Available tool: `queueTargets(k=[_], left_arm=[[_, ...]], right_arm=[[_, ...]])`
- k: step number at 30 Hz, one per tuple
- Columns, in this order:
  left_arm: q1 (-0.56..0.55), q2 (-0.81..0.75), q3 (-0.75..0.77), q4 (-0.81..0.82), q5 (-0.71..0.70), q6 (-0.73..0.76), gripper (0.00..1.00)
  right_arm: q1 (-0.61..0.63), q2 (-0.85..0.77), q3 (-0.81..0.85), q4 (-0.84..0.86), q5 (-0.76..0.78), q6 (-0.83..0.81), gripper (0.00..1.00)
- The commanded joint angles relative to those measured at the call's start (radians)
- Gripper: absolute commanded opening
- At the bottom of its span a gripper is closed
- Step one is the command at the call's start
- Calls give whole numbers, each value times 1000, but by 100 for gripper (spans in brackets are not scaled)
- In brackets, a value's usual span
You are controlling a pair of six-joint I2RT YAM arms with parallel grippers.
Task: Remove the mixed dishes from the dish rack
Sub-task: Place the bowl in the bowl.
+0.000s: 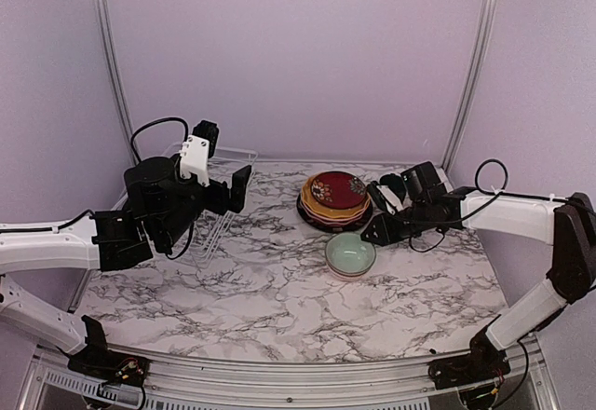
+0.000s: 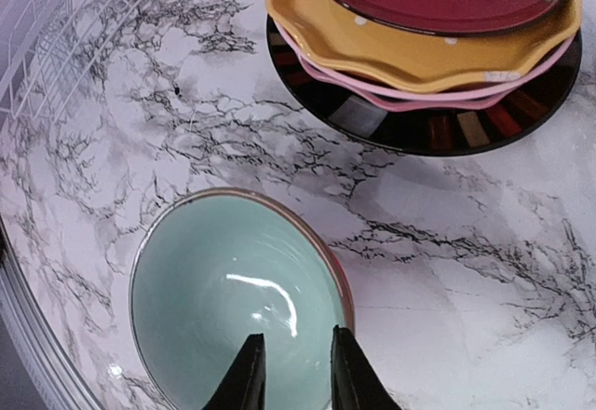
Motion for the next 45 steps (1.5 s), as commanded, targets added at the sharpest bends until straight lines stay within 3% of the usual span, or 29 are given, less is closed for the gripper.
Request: queueTargets(k=[1, 15, 45], left_arm=[[7, -28, -15, -18, 2, -3, 99], [11, -16, -5, -31, 10, -12, 99], [16, -24, -13, -27, 0, -10, 99]], right_arm=[[-4, -1, 25, 25, -14, 1, 28], [-3, -39, 44, -14, 22, -8, 28], [-4, 36, -9, -13, 54, 10, 12]])
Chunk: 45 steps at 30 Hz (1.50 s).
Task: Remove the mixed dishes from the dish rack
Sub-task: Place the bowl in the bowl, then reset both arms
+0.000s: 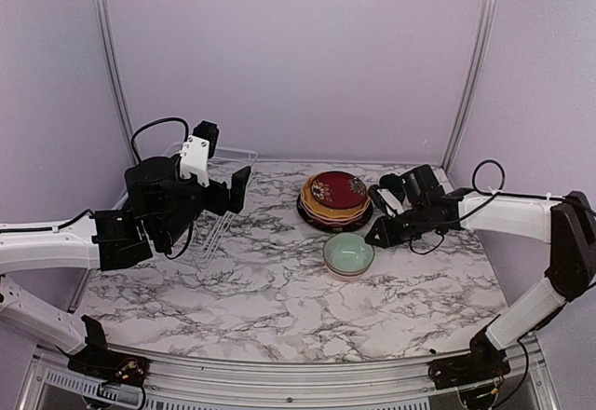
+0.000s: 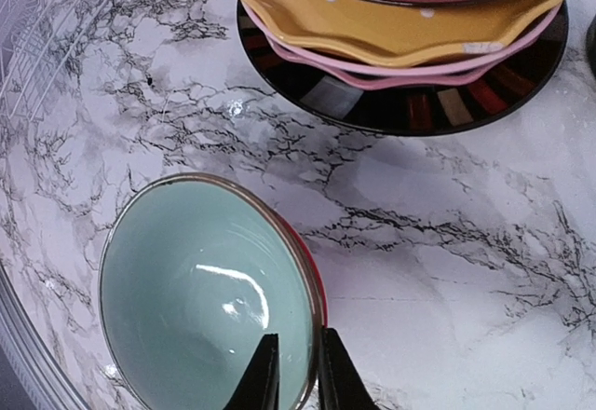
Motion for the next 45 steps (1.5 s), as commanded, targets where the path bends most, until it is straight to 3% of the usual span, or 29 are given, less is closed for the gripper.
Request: queueTargets(k=[1, 8, 13, 14, 15, 21, 25, 32, 38, 45], left_arm=[[8, -24, -13, -13, -5, -7, 99], [10, -26, -13, -19, -9, -4, 99], [14, -12, 13, -66, -12, -33, 99], [18, -5, 25, -85, -7, -46, 99], [27, 22, 67, -160, 4, -94, 99], [51, 86, 181, -328, 27, -190, 99], [77, 99, 219, -405, 96, -234, 99], [170, 40, 167, -412, 256, -392, 99], [261, 24, 104, -436, 366, -529, 99], [286, 19, 25, -457, 404, -605, 99]], right_arm=[[-4, 27, -1, -5, 12, 7, 11], [-4, 41, 0, -6, 6, 7, 7], [-4, 4, 28, -25, -2, 5, 16], [-3, -7, 36, -31, -1, 4, 18], [-4, -37, 65, -43, -1, 2, 30], [-4, -100, 119, -55, 1, -12, 59], [-4, -139, 139, -39, -12, -22, 72], [-3, -232, 104, 83, -47, -4, 82], [-4, -277, -3, 225, -68, 41, 84], [-4, -293, -158, 372, -78, 79, 84]])
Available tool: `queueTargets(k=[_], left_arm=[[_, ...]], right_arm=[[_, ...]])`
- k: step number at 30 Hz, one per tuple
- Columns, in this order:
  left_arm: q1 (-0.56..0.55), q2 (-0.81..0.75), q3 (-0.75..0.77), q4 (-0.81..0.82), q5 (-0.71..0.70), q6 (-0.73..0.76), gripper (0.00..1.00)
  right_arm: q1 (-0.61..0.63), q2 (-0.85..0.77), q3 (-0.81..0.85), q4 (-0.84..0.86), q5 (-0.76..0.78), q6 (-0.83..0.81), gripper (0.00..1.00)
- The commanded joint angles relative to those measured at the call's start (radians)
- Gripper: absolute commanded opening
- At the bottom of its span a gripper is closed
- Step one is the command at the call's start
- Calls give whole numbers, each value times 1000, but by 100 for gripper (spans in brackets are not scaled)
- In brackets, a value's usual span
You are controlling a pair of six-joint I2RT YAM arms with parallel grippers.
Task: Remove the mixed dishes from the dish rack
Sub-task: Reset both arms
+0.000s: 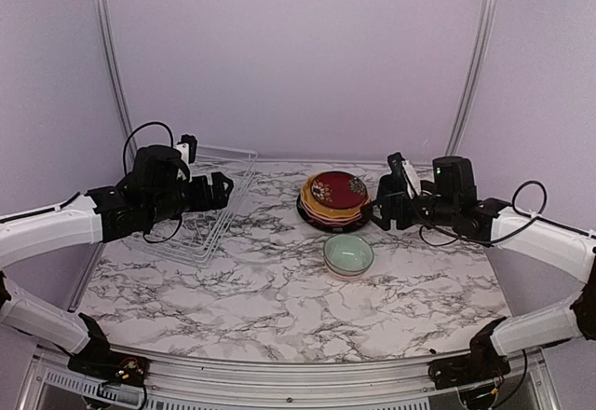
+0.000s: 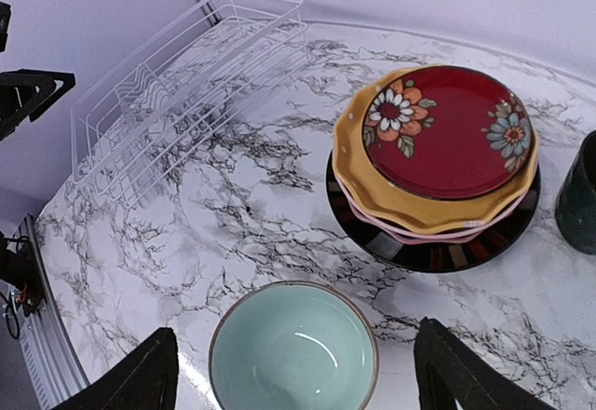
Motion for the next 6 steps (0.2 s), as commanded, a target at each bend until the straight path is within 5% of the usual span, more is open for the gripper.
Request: queueTargets(k=[1, 6], left_arm=[[7, -23, -55, -34, 53, -72, 99], [9, -24, -95, 1, 64, -95, 99]], right_arm=[[-2, -8, -71, 127, -26, 40, 84], [-3, -14, -124, 161, -17, 53, 84]])
